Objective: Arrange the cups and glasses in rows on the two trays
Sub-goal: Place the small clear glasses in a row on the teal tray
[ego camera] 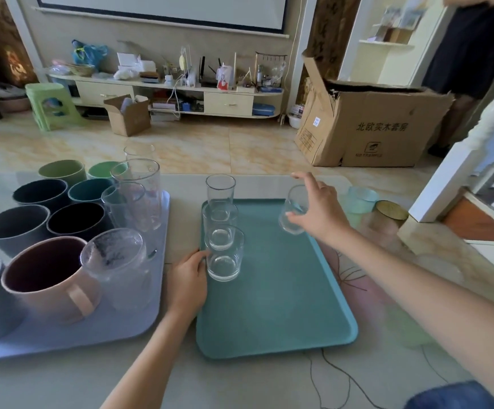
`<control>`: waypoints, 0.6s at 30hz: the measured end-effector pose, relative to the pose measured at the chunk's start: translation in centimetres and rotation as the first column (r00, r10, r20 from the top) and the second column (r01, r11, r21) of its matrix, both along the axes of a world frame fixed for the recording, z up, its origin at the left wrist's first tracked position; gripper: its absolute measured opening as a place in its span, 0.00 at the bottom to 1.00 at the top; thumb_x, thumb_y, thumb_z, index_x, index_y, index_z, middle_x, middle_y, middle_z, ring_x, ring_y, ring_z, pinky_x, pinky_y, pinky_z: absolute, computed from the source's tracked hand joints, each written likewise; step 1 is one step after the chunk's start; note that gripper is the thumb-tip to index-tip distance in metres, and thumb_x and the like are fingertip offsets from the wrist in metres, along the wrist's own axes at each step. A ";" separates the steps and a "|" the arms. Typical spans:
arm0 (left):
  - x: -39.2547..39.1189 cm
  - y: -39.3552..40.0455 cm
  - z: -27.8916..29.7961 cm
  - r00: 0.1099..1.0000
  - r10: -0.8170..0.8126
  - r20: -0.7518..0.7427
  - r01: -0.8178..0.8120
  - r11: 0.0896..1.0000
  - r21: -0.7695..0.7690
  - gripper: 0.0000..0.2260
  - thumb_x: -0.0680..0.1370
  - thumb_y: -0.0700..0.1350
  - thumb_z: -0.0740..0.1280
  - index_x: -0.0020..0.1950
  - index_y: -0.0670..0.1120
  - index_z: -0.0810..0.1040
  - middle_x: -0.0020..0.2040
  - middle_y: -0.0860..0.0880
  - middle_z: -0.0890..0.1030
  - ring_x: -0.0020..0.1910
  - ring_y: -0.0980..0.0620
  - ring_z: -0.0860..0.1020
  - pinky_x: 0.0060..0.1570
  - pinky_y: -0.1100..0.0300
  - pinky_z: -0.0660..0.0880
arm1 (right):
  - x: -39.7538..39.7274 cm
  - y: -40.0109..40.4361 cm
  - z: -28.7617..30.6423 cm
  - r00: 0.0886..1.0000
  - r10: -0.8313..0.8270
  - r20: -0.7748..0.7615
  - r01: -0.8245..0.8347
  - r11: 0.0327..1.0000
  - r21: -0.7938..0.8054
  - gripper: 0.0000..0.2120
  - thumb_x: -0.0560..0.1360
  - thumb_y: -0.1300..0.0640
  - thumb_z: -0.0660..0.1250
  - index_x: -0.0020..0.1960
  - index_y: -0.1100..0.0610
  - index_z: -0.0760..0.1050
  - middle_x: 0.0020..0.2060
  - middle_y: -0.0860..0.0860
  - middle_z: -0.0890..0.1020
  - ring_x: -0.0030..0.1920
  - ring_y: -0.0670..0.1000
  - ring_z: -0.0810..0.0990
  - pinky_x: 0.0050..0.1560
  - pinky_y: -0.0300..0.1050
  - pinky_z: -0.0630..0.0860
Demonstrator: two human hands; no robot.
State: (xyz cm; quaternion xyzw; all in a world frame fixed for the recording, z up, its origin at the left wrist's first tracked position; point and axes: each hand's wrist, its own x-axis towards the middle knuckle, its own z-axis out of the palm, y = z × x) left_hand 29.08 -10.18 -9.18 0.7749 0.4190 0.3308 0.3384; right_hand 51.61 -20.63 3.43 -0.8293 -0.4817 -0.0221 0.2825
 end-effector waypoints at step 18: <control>-3.5 -4.5 1.1 0.983 -0.047 -0.175 0.046 0.999 -0.014 0.23 0.78 0.36 0.58 0.74 0.47 0.65 0.72 0.46 0.68 0.71 0.47 0.67 0.69 0.57 0.62 | -14.1 -4.6 -3.1 0.898 0.395 -0.196 -0.406 0.913 -0.021 0.39 0.65 0.53 0.76 0.70 0.41 0.59 0.65 0.49 0.64 0.61 0.51 0.70 0.61 0.46 0.71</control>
